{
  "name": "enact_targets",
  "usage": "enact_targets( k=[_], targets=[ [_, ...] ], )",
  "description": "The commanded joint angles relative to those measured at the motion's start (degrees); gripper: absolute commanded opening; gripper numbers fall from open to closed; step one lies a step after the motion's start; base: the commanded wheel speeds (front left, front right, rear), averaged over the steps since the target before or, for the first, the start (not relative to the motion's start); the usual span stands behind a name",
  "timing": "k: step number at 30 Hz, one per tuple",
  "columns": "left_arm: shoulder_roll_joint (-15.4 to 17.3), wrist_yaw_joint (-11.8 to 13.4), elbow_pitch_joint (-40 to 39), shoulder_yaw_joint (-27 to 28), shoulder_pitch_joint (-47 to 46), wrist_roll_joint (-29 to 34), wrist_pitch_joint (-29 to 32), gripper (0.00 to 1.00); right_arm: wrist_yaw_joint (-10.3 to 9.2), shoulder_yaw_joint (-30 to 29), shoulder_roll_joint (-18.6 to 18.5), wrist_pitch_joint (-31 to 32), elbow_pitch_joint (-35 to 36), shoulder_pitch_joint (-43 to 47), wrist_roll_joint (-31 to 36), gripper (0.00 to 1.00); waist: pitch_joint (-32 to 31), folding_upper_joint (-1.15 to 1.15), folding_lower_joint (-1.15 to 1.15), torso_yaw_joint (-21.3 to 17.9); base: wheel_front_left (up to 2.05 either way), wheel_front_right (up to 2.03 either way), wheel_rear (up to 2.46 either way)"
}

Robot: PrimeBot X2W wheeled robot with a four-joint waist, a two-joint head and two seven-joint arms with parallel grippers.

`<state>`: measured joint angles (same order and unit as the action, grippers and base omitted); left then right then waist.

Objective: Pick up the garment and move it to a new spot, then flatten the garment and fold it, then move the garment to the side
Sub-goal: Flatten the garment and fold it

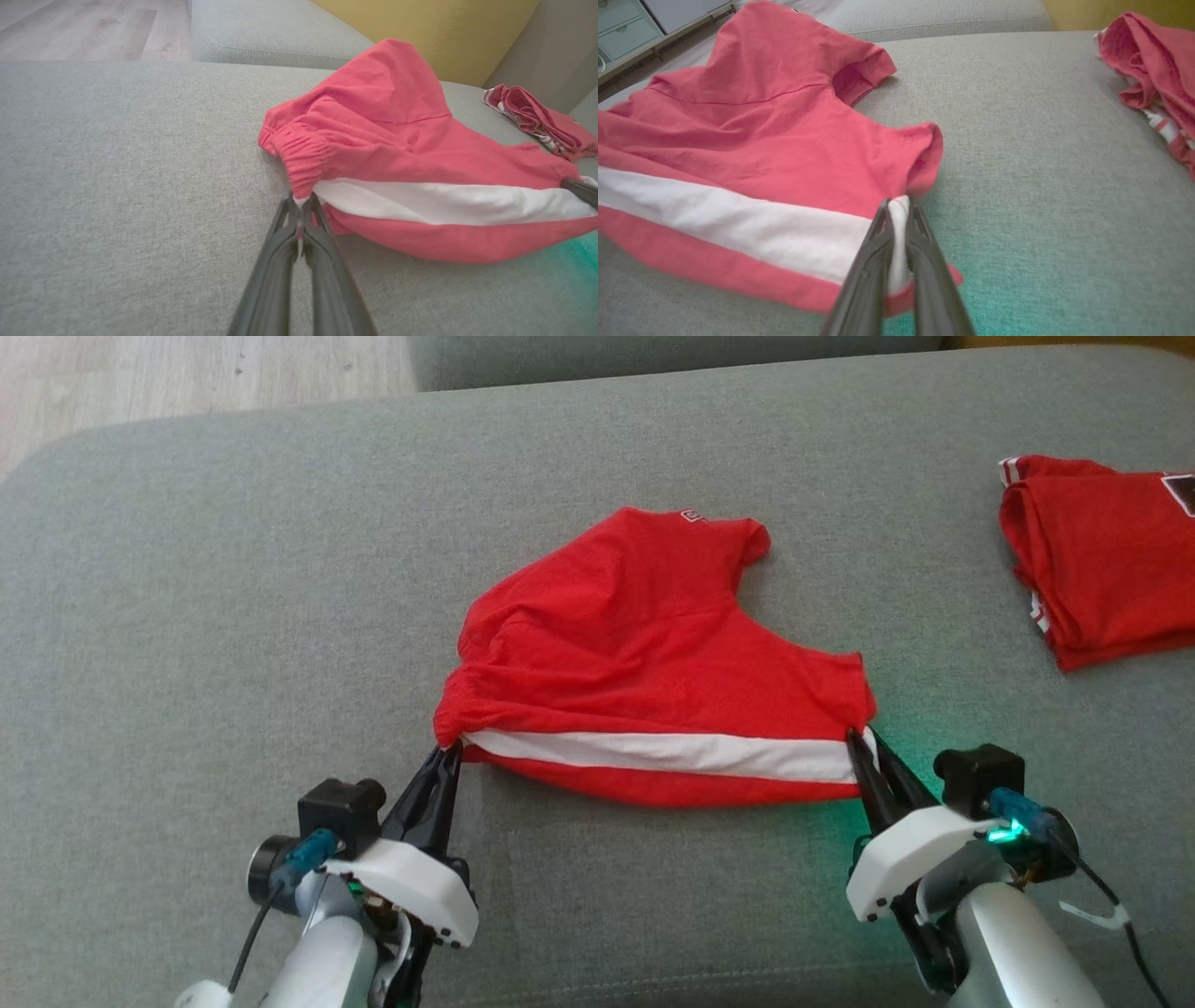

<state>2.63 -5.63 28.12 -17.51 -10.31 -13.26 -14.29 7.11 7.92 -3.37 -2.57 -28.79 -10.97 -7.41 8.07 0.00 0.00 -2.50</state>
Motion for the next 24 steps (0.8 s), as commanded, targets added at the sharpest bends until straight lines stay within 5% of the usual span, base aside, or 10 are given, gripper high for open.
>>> enact_targets(
  k=[1, 5, 6, 9, 11, 12, 24],
  targets=[
    [0.37, -0.16, -1.45, 2.17, -1.12, -0.01, -0.71, 0.00, 0.37, 1.23, 0.35, -0.81, 1.45, -0.71, -0.17, 0.00, -0.06, 0.00, 0.00, -0.06, 0.00, 0.00, 0.00],
    [0.33, -0.30, -0.65, 2.65, -1.15, -0.02, -0.71, 0.00, 0.37, 1.46, 0.45, -1.57, 0.20, -0.75, -0.53, 0.00, -0.37, 0.00, 0.00, -0.27, 0.00, 0.00, 0.00],
    [0.32, -0.33, -0.51, 2.74, -1.15, 0.00, -0.71, 0.00, 0.37, 1.65, 0.46, -1.86, -0.13, -0.80, -0.81, 0.08, -0.44, 0.00, 0.00, -0.30, 0.00, 0.00, 0.00],
    [0.30, -0.44, -0.33, 2.95, -0.98, -0.02, -0.71, 0.00, 0.37, 1.68, 0.47, -3.08, -1.19, -1.01, -0.99, 0.48, -0.59, 0.00, 0.00, -0.38, 0.00, 0.00, 0.00],
    [0.28, -0.52, -0.32, 2.96, -0.74, -0.18, -0.71, 0.00, 0.37, 1.82, 0.47, -3.68, -2.11, -1.14, -1.07, 0.90, -0.62, 0.00, 0.00, -0.43, 0.00, 0.00, 0.00],
    [0.28, -0.56, -0.26, 2.96, -0.63, -0.25, -0.71, 0.00, 0.37, 1.90, 0.48, -3.93, -2.57, -1.19, -1.13, 1.00, -0.64, 0.00, 0.00, -0.45, 0.00, 0.00, 0.00],
    [0.26, -0.72, 0.24, 2.90, -0.55, -0.94, -0.71, 0.00, 0.37, 0.57, 0.48, -4.96, -3.62, -0.62, 0.33, 1.00, -0.78, 0.00, 0.00, -0.57, 0.00, 0.00, 0.00]
  ],
)
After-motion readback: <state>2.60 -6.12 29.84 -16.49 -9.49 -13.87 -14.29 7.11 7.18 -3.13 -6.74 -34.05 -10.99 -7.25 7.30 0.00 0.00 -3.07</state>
